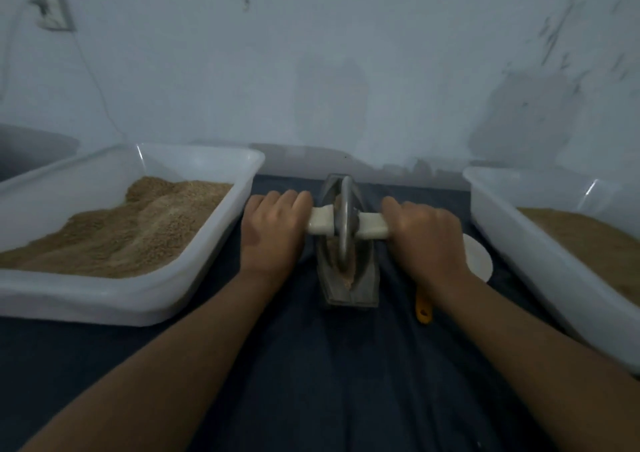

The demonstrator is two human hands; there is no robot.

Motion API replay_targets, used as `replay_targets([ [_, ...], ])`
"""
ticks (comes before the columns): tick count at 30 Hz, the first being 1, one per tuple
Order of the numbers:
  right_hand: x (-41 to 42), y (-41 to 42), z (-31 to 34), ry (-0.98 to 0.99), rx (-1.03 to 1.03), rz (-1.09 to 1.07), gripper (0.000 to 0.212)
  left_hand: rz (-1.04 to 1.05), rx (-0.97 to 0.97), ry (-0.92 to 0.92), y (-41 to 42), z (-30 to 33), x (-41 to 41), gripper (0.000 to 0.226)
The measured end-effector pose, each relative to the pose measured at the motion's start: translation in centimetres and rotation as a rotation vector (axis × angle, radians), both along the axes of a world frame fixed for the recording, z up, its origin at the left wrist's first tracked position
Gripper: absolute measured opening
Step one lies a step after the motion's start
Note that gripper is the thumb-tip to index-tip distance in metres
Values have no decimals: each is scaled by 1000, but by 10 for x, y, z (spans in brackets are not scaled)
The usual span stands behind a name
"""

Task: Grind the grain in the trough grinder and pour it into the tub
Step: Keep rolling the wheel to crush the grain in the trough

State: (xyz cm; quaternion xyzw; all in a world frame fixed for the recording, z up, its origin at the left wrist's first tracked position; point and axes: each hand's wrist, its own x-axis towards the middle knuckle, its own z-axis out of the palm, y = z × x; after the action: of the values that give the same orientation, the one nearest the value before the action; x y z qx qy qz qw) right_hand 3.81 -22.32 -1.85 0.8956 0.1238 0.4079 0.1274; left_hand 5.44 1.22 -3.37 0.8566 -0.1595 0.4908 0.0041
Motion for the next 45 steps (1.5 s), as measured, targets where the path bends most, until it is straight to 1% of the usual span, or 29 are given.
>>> replay_targets([
  [3, -6, -4, 1, 0, -19, 17, 28, -27, -11, 3, 3, -2, -10, 14],
  [5, -1, -6, -1, -32, -17, 45, 27, 10, -27, 34, 1, -2, -9, 16],
  [7, 13, -6, 1, -22, -9, 61, 27, 51, -24, 100, -2, -1, 3, 21],
  [8, 23, -6, 4, 16, -16, 52, 27, 80, -12, 150, -3, 1, 13, 25],
  [9, 37, -6, 10, 107, -22, 25, 27, 124, 5, 209, -4, 5, 25, 28],
  [11, 67, -2, 32, 437, -2, -47, 26, 177, 3, 345, -7, 16, 52, 19],
  [12, 83, -1, 44, 591, 14, -58, 22, 187, -13, 457, -8, 23, 66, 12],
  [13, 99, 1, 54, 711, 38, -66, 18, 206, -19, 594, -10, 33, 80, 16],
  [15, 124, 4, 70, 871, 103, -94, 16, 224, 20, 817, -11, 48, 101, 33],
  [16, 132, 4, 73, 918, 125, -109, 17, 226, 44, 874, -12, 51, 109, 38],
  [18, 137, 2, 73, 959, 144, -127, 19, 226, 69, 895, -13, 54, 117, 41],
  [20, 132, 1, 67, 940, 159, -103, 18, 228, 68, 808, -15, 50, 113, 34],
  [22, 118, -4, 54, 864, 150, -88, 17, 249, 99, 630, -20, 46, 98, 20],
  [24, 94, -9, 40, 734, 139, -84, 18, 250, 139, 465, -24, 41, 77, 9],
  [26, 68, -12, 26, 532, 93, -52, 21, 184, 110, 384, -19, 32, 53, 1],
  [28, 48, -7, 20, 352, 6, -39, 27, 128, 37, 375, -8, 20, 33, 10],
  [30, 35, 2, 27, 283, -51, -13, 32, 99, -35, 379, 1, 9, 16, 21],
  [32, 26, 8, 36, 290, -72, 39, 32, 93, -83, 400, 3, 6, 8, 27],
  [34, 19, 9, 48, 338, -89, 65, 30, 98, -120, 414, 1, 6, 7, 25],
  [35, 16, 9, 55, 370, -104, 70, 33, 99, -151, 413, 1, 4, 8, 22],
  [37, 8, 4, 69, 378, -120, 97, 46, 98, -239, 415, 1, -2, 11, 18],
  [39, -3, -3, 85, 350, -113, 156, 65, 106, -303, 427, 1, -6, 14, 15],
  [41, -16, -8, 95, 292, -108, 214, 73, 122, -357, 428, 3, -9, 16, 14],
  [43, -27, -13, 100, 199, -124, 246, 67, 126, -409, 445, 4, -10, 17, 17],
  [45, -38, -20, 98, 82, -114, 295, 50, 109, -456, 456, 5, -11, 20, 18],
])
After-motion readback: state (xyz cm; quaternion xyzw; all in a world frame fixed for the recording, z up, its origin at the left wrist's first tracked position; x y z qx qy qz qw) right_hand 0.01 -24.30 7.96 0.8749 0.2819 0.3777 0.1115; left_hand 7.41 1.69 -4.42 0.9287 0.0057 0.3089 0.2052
